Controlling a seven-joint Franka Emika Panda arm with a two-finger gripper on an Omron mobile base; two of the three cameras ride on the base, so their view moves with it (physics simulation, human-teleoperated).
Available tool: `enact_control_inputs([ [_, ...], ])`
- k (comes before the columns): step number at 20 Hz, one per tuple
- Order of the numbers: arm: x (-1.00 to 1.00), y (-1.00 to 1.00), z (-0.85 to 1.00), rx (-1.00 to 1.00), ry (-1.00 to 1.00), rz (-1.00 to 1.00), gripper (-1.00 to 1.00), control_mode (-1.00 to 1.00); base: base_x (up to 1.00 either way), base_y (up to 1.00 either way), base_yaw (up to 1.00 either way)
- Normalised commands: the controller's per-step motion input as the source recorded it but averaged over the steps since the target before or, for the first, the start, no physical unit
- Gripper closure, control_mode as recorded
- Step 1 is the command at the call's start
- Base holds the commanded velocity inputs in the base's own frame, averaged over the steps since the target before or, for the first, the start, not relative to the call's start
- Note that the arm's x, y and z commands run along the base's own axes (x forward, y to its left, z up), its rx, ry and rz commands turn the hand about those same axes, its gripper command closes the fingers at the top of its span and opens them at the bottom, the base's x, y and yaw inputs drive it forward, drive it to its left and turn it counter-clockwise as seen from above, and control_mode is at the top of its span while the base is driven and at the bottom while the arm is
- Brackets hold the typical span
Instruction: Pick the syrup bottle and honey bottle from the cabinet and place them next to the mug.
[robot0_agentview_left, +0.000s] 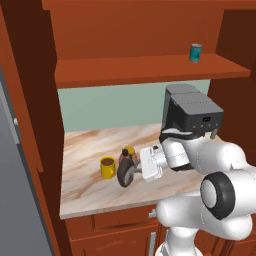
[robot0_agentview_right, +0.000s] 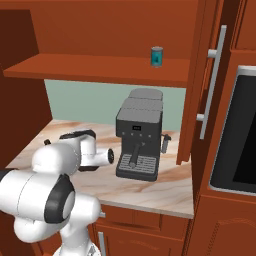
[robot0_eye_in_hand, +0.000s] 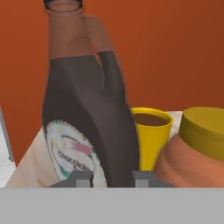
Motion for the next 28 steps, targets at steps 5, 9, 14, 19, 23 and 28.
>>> enact_control_inputs([
  [5, 0.00, 0.00, -0.19, 0.07, -0.07, 0.00, 1.00, -1.00, 0.00, 0.00, 0.00],
  [9, 0.00, -0.02, -0.14, 0.04, -0.05, 0.00, 1.00, -1.00, 0.00, 0.00, 0.00],
  [14, 0.00, -0.10, -0.08, 0.01, -0.02, 0.00, 1.00, -1.00, 0.00, 0.00, 0.00],
  [19, 0.00, -0.20, 0.24, 0.00, -0.07, 0.00, 1.00, -1.00, 0.00, 0.00, 0.00],
  [23, -0.17, -0.17, 0.62, 0.05, -0.01, -0.06, 1.00, -1.00, 0.00, 0.00, 0.00],
  [28, -0.74, -0.07, 0.62, 0.00, 0.00, -0.13, -1.00, -1.00, 0.00, 0.00, 0.00],
])
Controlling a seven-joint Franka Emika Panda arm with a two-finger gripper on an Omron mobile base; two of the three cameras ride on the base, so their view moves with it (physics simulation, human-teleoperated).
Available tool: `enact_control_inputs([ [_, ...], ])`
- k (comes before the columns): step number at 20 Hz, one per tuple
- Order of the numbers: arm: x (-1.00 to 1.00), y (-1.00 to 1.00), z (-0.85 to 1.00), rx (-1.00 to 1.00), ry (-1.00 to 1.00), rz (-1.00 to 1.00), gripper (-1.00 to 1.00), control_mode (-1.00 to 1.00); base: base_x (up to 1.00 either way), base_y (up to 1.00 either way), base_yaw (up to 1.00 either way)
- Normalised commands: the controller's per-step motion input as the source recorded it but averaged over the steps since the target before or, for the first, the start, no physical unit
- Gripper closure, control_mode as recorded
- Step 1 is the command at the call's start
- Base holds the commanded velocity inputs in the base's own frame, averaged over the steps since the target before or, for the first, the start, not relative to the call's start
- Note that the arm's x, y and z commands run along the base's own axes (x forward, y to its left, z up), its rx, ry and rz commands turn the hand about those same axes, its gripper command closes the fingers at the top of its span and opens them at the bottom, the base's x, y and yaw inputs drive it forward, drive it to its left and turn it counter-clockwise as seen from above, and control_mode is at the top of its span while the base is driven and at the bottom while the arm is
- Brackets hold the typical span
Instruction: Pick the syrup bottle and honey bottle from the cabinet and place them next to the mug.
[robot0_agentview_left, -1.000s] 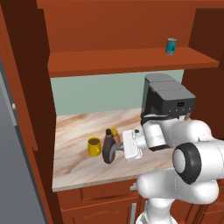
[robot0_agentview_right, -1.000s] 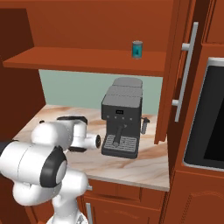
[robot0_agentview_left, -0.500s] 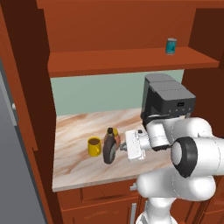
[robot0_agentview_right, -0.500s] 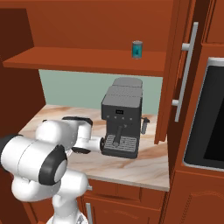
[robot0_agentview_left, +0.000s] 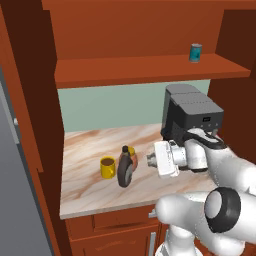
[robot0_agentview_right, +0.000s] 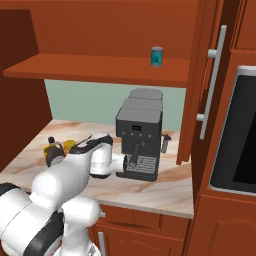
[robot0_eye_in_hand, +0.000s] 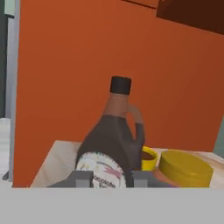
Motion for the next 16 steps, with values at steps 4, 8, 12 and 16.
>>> enact_control_inputs([
  [4, -0.90, -0.42, 0.91, 0.01, -0.01, -0.10, -1.00, -1.00, 0.00, 0.00, 0.00],
  [8, -0.45, -0.37, 1.00, 0.00, 0.01, -0.15, -1.00, -1.00, 0.00, 0.00, 0.00],
  [12, -0.37, -0.08, 1.00, 0.02, 0.09, -0.26, -1.00, -1.00, 0.00, 0.00, 0.00],
  [16, -0.33, 0.00, 1.00, 0.01, 0.19, -0.32, -1.00, -1.00, 0.00, 0.00, 0.00],
])
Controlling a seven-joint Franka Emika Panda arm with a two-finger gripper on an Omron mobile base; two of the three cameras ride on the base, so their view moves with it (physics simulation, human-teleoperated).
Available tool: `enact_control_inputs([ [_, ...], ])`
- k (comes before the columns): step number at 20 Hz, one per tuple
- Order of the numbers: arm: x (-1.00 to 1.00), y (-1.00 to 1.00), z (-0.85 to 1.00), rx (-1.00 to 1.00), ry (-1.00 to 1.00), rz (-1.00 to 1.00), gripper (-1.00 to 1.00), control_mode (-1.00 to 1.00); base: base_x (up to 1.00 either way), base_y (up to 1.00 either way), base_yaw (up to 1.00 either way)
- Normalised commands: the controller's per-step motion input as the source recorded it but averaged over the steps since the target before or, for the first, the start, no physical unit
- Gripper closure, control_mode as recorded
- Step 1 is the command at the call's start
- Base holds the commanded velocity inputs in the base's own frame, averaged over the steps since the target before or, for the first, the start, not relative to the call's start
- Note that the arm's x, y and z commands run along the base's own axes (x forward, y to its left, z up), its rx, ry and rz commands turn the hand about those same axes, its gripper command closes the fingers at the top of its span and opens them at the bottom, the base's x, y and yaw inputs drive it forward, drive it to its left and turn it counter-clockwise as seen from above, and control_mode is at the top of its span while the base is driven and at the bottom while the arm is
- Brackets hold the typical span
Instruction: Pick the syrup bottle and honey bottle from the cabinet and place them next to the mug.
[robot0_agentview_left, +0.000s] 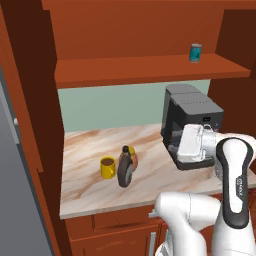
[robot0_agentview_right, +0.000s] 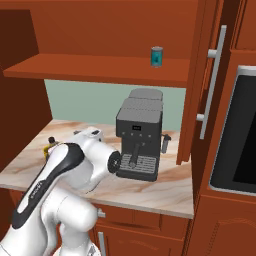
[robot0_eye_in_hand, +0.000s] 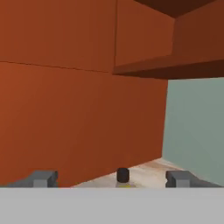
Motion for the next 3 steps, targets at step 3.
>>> enact_control_inputs([
  [3, -0.47, 0.00, 1.00, 0.02, 0.19, -0.33, -1.00, -1.00, 0.00, 0.00, 0.00],
])
